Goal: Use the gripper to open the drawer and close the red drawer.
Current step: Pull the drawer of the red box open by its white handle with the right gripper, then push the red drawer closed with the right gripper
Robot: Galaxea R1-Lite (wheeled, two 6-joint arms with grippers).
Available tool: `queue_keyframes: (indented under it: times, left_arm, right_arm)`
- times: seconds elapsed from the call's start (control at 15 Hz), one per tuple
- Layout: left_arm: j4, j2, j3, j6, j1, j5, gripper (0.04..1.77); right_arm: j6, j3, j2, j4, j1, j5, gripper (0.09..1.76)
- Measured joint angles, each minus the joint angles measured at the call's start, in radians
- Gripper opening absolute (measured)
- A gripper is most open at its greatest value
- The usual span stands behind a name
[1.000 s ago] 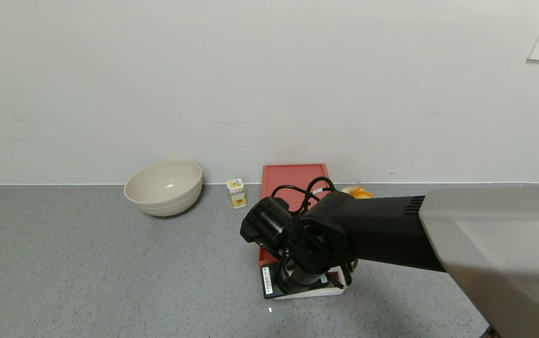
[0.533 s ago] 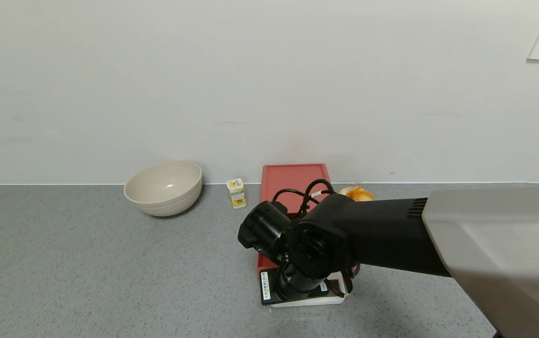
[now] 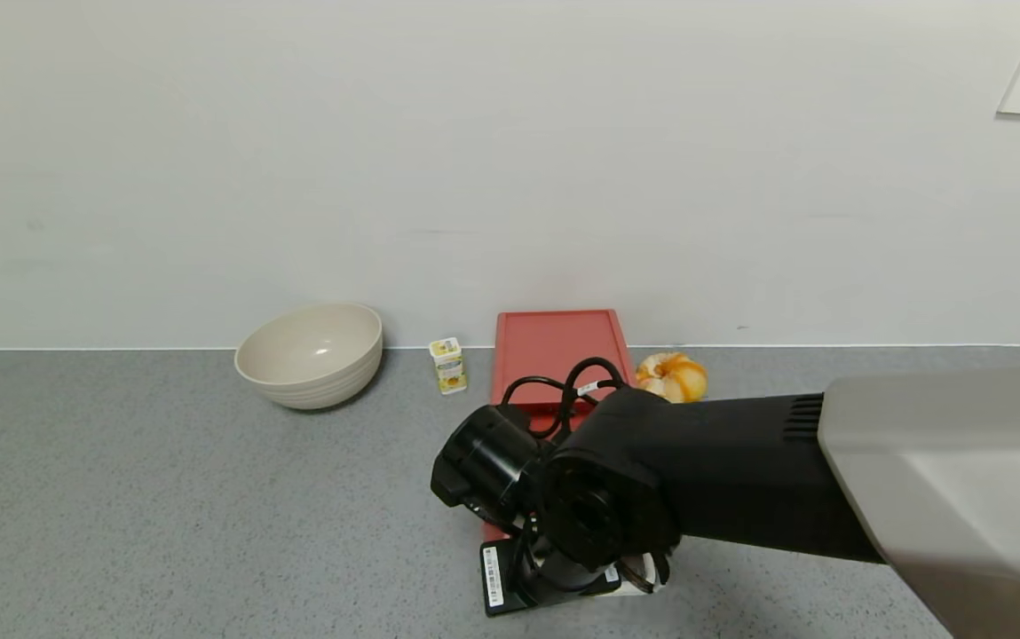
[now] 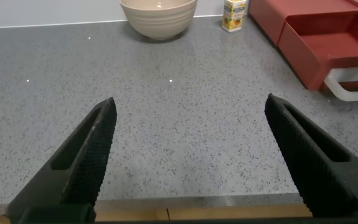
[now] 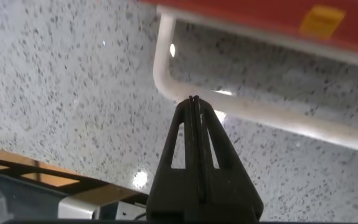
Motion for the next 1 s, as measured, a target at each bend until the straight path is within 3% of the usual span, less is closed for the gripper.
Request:
queue_keyframes:
  times: [0.53, 0.8, 1.0]
  left_arm:
    - [0.001, 0.0, -0.001, 0.0, 0.0, 0.0, 1.72]
    - [0.002, 0.0, -0.001, 0.001, 0.0, -0.001, 1.72]
    - [0.003, 0.0, -0.002, 0.001, 0.0, -0.001, 1.72]
  right_arm:
    - [-0.024, 0.035, -0.11, -0.001, 0.009, -0.004, 0.11]
    - [-0.14, 0.087, -0.257, -0.032, -0.028, 0.008, 0.11]
    - [-0.244, 0.201, -0.384, -0.151, -0.09, 0.082, 0.11]
